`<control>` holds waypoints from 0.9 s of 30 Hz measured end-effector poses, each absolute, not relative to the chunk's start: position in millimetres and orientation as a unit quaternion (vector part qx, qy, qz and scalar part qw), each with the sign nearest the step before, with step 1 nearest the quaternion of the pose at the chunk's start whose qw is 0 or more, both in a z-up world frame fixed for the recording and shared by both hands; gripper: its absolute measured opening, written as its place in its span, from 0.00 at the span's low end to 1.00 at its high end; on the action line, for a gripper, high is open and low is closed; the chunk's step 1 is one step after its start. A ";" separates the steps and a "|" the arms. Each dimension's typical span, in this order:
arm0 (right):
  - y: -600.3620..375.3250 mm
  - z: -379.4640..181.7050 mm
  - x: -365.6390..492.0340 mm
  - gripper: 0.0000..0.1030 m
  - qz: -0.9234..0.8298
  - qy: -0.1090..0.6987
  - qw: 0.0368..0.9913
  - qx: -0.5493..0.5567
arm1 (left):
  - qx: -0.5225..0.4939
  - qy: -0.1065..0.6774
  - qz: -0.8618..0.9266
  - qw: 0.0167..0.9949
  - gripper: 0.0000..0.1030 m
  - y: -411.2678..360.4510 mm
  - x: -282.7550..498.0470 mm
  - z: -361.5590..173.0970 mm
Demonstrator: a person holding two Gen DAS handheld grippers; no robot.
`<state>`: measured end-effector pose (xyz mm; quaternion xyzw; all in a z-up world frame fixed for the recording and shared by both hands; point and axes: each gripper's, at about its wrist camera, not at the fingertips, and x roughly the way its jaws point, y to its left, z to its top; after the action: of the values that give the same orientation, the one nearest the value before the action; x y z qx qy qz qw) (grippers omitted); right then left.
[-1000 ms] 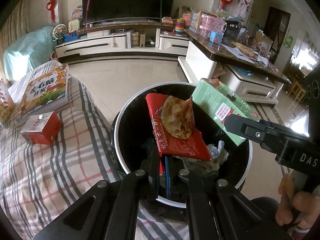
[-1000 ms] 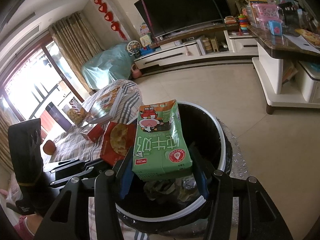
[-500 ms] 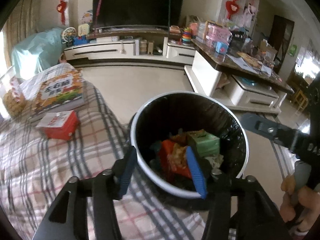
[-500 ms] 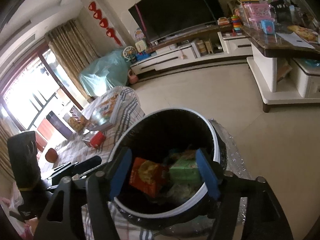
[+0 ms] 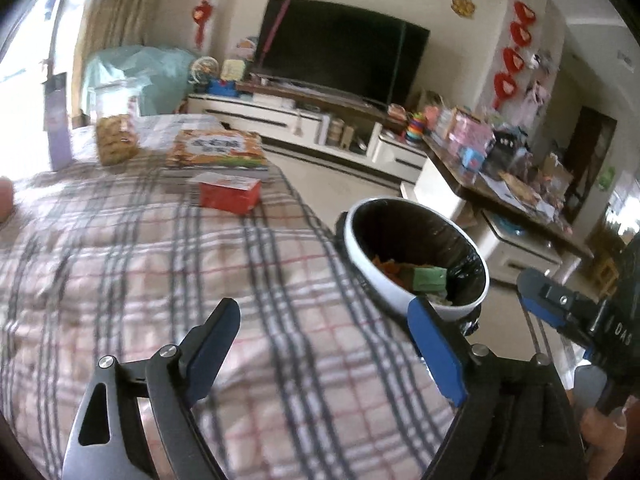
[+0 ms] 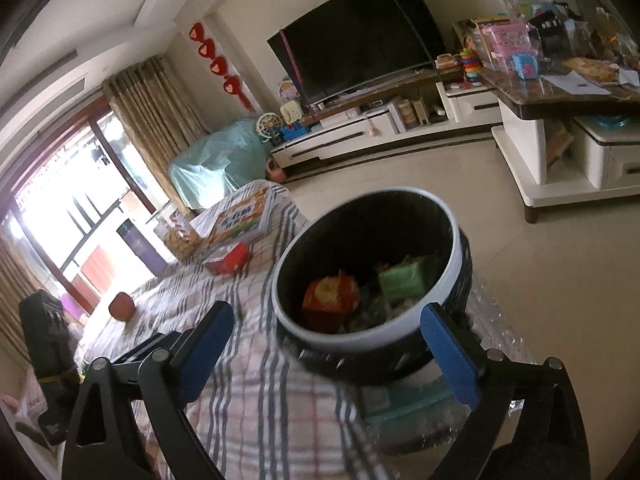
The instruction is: Collect trash
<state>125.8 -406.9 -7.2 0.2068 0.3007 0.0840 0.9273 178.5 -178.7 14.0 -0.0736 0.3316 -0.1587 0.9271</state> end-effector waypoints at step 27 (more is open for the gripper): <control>-331.3 16.9 37.4 1.00 0.034 0.163 0.984 0.058 | -0.019 0.175 -0.021 0.984 1.00 -157.4 18.6 21.9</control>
<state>37.4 -331.3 16.9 0.0578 0.1634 0.0345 0.9843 18.6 -157.4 21.9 -0.0186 0.1749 -0.0206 0.9842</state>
